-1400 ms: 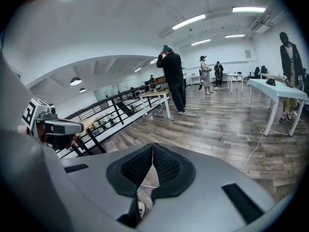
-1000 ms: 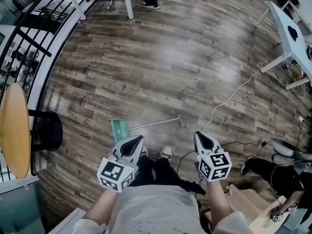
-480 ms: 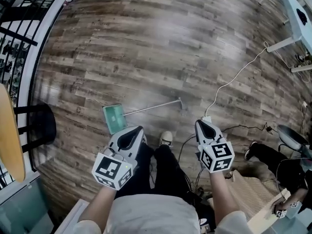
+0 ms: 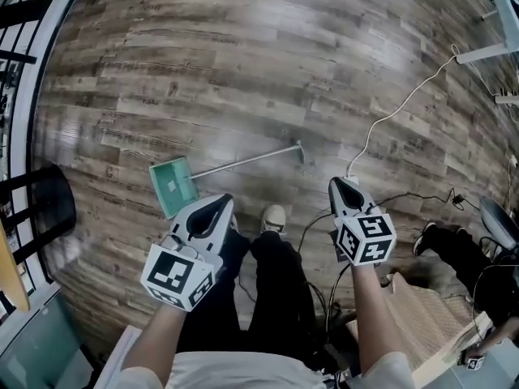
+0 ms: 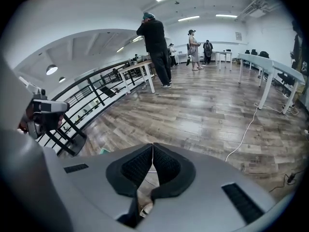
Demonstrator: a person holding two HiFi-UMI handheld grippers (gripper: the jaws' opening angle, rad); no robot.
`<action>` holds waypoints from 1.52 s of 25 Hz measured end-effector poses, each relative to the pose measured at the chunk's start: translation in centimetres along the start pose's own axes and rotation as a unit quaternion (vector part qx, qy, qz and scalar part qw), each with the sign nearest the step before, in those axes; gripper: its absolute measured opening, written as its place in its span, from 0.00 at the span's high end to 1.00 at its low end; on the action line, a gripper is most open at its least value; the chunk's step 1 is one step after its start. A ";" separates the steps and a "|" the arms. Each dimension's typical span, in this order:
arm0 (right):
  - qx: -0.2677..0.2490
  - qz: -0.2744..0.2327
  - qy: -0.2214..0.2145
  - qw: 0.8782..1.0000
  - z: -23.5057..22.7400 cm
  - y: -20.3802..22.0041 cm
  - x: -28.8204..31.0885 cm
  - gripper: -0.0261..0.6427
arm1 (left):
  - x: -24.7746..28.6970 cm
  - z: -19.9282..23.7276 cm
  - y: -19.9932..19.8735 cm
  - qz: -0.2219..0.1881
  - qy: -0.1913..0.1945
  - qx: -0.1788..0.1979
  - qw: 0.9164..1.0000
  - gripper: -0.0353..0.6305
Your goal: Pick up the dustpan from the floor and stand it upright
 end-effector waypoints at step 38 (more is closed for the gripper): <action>-0.060 0.191 0.023 0.980 -17.3 24.9 43.4 0.76 | 26.6 14.6 16.5 -0.007 0.035 0.033 0.999 0.91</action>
Point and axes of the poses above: the fingertips, and each gripper's own axes: x forward along the fingers, z to its left, y out of its underside, the point moved 8 cm from there along -x, backward along the fingers, and after that the axes turned 8 degrees about z, right-handed, at the moved point
